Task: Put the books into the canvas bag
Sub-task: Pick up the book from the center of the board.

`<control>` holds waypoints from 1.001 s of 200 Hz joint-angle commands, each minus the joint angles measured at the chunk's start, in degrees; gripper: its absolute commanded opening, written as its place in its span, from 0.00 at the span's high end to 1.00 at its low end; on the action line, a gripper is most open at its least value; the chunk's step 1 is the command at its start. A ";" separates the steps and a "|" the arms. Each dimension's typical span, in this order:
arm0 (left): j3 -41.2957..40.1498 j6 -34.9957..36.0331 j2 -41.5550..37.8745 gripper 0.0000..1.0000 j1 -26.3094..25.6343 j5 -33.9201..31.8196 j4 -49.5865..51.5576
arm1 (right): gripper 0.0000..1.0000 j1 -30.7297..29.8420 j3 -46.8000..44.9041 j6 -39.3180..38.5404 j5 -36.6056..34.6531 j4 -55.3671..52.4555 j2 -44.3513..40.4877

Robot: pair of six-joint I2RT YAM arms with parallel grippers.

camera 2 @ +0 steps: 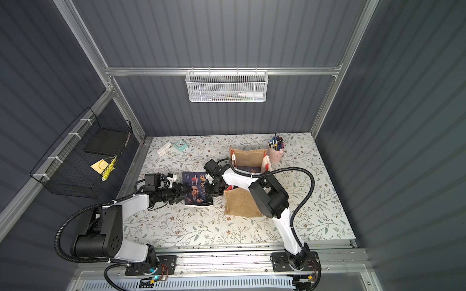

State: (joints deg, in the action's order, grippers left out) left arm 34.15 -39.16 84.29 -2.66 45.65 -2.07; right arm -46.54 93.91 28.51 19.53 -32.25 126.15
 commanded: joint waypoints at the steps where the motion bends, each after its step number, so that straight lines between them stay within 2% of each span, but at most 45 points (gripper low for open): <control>1: 2.29 1.69 0.37 0.73 -0.95 2.84 1.92 | 0.64 -1.27 -1.22 0.15 1.98 -0.71 -0.75; 32: 6.34 6.83 -3.18 0.92 -0.95 -0.51 12.08 | 0.63 -1.60 0.88 -1.75 -0.78 -3.64 -4.03; 59: 12.42 12.28 -8.49 0.94 -0.95 -5.64 23.44 | 0.57 -2.38 4.49 -3.87 -4.91 -6.43 -9.14; 86: 18.47 14.26 -13.05 0.96 -0.95 -9.13 31.28 | 0.51 -3.63 8.33 -6.51 -7.22 -9.07 -15.33; 131: 26.25 8.99 -20.03 1.00 -1.03 -9.24 34.34 | 0.46 -3.98 8.87 -8.48 -11.72 -11.23 -27.75; 157: 30.19 5.25 -22.15 1.00 -1.12 -8.61 33.68 | 0.38 -3.35 9.94 -10.18 -17.00 -16.50 -33.62; 178: 33.66 1.87 -22.13 1.00 -2.24 -8.15 31.38 | 0.34 -0.59 10.94 -9.65 -19.07 -22.94 -37.16; 200: 38.56 0.87 -20.82 1.00 -6.16 -11.41 30.68 | 0.30 3.80 9.01 -8.04 -21.50 -28.40 -42.45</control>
State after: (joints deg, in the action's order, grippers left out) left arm 66.48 -35.40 63.44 -5.19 35.05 32.12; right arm -46.94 103.90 19.70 3.18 -50.59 88.20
